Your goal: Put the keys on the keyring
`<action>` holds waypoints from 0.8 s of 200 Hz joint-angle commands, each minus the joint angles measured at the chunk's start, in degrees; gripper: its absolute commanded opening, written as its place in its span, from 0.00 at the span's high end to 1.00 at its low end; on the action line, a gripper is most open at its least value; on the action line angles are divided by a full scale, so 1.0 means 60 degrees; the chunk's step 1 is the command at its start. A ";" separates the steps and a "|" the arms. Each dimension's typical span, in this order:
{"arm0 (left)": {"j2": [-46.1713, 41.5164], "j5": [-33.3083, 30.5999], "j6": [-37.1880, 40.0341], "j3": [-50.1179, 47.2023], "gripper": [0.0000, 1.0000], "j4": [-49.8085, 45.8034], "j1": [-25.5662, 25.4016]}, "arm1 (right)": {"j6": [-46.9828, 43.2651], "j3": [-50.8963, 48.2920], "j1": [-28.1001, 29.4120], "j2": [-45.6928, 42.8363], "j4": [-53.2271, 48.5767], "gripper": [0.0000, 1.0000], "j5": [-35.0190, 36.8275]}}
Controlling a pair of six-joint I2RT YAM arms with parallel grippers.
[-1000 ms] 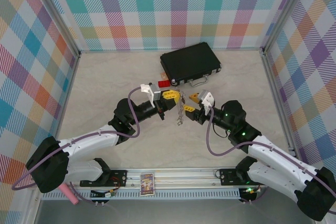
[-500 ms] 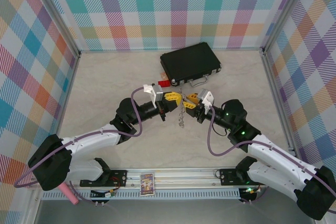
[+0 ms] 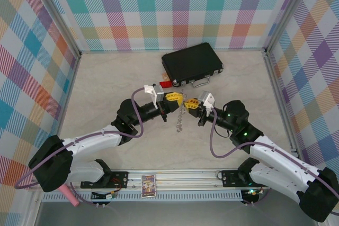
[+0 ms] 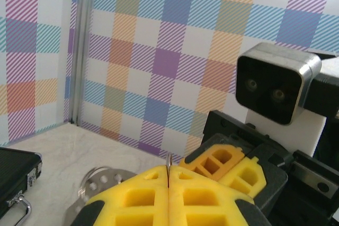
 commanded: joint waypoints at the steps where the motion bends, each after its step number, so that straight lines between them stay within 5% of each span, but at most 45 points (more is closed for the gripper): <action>1: 0.0050 0.0048 -0.0170 0.0229 1.00 0.0864 -0.0007 | -0.0178 0.0268 0.0030 0.0008 -0.0210 0.96 -0.0513; 160: 0.0103 0.0635 -0.0039 0.0266 1.00 0.0333 0.0000 | -0.0207 0.0352 0.0001 -0.0493 -0.0478 0.99 0.0075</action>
